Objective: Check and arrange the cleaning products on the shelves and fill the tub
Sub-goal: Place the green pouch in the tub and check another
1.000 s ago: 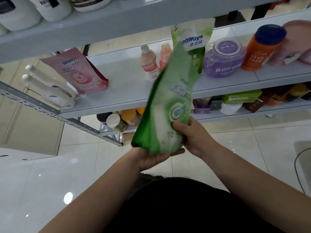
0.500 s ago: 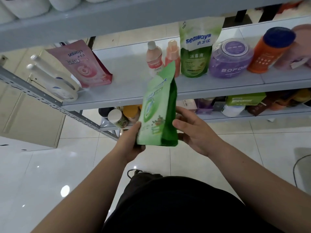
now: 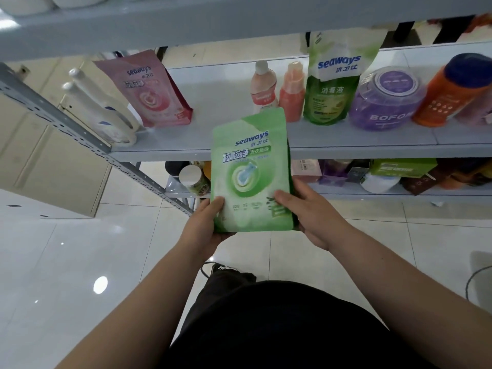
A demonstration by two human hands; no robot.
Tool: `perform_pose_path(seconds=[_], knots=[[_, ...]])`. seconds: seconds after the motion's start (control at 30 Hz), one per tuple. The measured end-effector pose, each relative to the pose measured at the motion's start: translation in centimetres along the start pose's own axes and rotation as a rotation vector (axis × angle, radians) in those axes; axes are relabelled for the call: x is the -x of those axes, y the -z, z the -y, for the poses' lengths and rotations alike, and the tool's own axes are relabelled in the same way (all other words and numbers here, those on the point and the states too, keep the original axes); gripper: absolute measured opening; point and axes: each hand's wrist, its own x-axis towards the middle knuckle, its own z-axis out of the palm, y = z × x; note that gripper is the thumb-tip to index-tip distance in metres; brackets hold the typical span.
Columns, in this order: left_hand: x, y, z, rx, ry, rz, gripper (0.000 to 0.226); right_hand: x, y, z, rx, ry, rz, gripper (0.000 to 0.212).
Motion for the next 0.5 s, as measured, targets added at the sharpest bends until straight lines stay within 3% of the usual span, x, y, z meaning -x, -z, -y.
perform_pose_path(seconds=[0.17, 0.5], knots=[[1.1, 0.1, -0.5, -0.034, -0.094, 0.06, 0.015, -2.1, -0.1, -0.4, -0.013, -0.109, -0.154, 0.019], [-1.0, 2.5, -2.4, -0.086, -0.128, 0.025, 0.036, -5.8, -2.4, 0.0, 0.042, -0.118, -0.164, 0.021]])
